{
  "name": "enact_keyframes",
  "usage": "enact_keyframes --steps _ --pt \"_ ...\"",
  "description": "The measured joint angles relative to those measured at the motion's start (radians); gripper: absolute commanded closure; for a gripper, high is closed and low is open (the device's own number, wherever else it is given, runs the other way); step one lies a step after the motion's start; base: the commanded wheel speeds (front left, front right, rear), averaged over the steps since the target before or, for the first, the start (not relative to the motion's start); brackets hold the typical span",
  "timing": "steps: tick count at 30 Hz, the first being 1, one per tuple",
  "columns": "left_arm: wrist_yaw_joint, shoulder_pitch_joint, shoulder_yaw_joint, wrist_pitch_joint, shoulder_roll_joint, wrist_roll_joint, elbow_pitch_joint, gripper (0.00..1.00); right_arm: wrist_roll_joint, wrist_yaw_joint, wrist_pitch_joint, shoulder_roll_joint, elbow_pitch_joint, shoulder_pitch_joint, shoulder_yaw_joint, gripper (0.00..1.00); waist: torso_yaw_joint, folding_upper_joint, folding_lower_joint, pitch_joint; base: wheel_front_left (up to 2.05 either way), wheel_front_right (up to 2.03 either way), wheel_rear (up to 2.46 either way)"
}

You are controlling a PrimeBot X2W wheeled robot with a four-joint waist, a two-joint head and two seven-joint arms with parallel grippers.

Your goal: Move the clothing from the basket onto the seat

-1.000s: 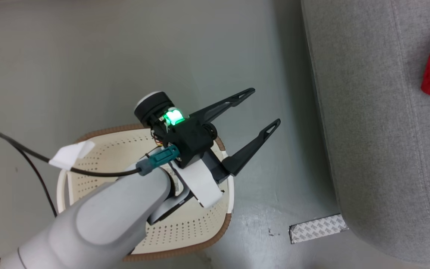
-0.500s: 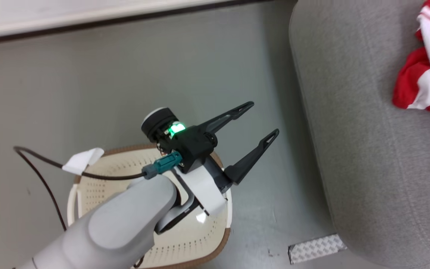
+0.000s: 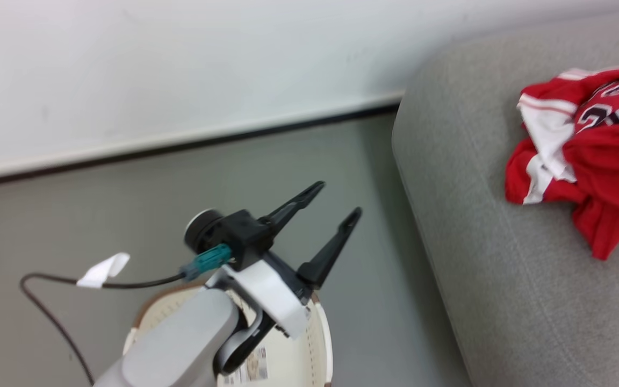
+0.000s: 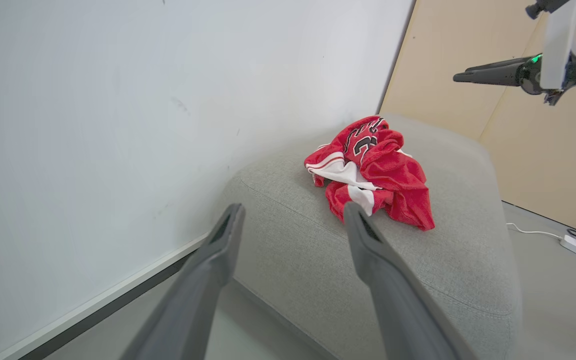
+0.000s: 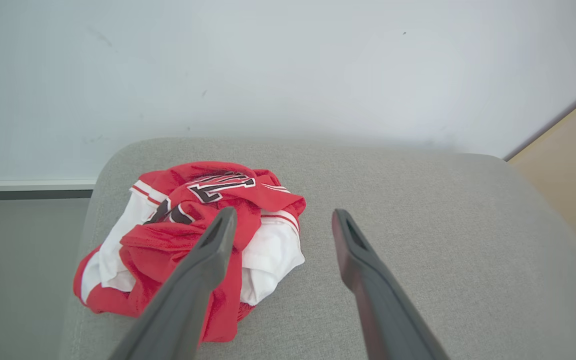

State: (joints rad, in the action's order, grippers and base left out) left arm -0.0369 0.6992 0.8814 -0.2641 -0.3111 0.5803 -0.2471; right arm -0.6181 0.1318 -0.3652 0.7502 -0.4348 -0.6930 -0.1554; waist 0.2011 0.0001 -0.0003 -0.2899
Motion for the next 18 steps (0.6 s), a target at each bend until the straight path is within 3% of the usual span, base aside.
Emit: enact_keyframes --steps 11,18 --pt "0.029 -0.181 -0.171 0.000 -0.006 0.000 -0.008 0.00 -0.030 0.000 0.183 0.013 0.262 0.158 0.009 0.00 -0.049 0.0000 -0.0001 0.192 0.00 0.00 0.00" --pt "0.071 -0.302 -0.323 0.000 -0.031 -0.003 0.009 0.00 -0.007 0.000 0.309 -0.044 0.351 0.225 -0.011 0.00 -0.106 0.0000 0.0000 0.271 0.00 0.00 0.00"
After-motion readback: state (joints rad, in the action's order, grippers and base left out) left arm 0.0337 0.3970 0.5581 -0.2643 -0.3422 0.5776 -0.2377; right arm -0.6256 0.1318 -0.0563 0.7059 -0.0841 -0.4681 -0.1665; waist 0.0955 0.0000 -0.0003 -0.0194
